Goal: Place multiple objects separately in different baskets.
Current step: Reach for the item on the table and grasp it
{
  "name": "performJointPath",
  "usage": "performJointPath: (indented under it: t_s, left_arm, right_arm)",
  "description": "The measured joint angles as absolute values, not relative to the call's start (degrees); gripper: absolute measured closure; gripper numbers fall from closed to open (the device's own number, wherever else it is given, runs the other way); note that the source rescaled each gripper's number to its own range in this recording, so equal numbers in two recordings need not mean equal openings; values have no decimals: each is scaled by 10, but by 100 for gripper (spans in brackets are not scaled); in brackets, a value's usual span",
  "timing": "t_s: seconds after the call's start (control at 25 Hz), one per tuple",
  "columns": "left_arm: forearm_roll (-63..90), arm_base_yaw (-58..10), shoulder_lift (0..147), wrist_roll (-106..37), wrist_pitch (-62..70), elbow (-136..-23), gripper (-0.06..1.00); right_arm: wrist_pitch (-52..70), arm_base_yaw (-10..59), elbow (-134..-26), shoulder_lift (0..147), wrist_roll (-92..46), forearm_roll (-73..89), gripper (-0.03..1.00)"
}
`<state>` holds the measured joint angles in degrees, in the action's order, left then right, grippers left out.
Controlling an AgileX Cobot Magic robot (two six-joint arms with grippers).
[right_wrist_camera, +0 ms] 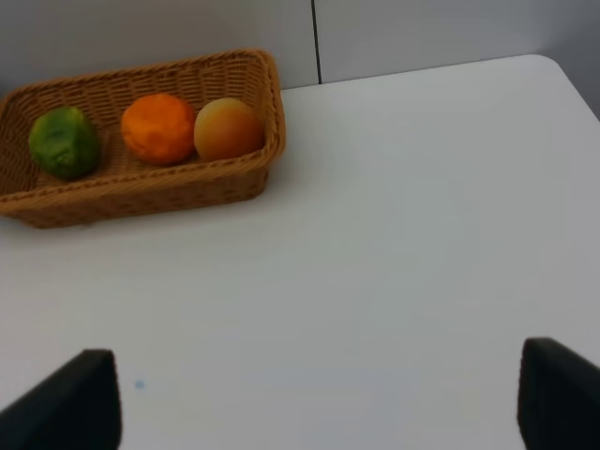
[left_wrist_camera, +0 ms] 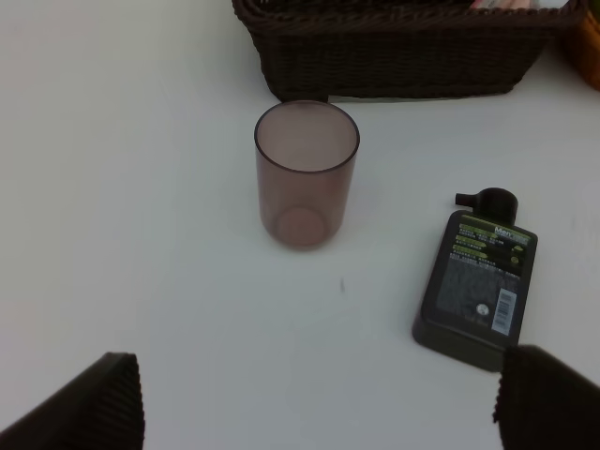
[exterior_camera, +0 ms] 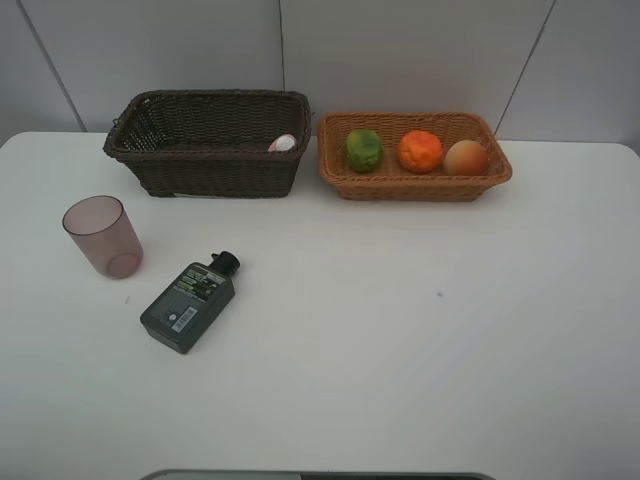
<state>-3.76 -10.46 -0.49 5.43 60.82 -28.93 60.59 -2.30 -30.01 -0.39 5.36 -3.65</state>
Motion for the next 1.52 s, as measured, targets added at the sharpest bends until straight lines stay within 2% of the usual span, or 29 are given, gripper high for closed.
performJointPath:
  t_s: [1.32,1.52]
  left_arm:
    - [-22,-105,-4,53,608,-289,-1]
    - [-14,-105,68,53,607,-291,-1]
  right_arm:
    - [606,-23,-300,-4,54,-37,7]
    - [606,-23,-300,-4,54,-37,7]
